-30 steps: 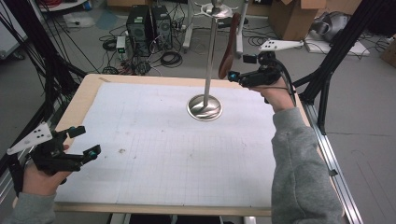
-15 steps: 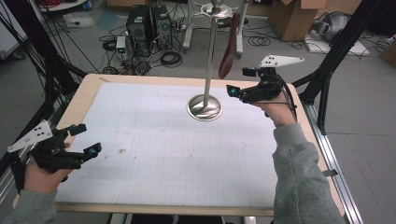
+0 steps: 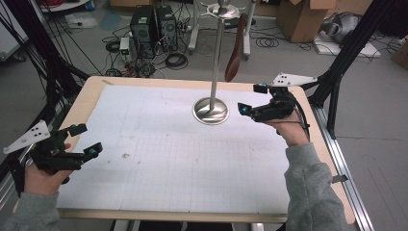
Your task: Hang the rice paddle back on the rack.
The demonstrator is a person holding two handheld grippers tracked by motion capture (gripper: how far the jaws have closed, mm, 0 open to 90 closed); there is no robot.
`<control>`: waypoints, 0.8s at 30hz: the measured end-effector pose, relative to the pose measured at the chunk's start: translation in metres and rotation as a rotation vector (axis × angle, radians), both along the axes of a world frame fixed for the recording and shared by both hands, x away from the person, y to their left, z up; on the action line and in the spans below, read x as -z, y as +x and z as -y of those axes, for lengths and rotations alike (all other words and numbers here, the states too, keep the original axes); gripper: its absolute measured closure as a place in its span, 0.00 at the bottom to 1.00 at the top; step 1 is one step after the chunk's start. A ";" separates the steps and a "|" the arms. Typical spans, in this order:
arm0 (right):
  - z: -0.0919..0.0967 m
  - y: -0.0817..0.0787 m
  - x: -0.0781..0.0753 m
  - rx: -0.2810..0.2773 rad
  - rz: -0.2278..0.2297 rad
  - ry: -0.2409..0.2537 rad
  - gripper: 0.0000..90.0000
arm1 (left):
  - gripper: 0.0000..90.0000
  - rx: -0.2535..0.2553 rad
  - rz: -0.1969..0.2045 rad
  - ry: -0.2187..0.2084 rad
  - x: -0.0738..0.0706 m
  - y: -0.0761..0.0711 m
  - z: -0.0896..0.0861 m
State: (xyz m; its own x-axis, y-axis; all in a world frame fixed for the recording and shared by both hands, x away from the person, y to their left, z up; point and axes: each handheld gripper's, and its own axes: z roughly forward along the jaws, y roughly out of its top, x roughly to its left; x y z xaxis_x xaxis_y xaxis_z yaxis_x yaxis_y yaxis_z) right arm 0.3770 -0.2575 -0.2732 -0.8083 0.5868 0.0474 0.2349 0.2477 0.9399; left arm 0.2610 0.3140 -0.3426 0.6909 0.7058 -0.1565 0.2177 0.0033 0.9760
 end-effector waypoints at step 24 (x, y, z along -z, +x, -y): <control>0.028 -0.031 0.045 0.034 -0.048 0.063 0.02 | 0.02 0.009 -0.005 0.014 0.003 0.001 0.009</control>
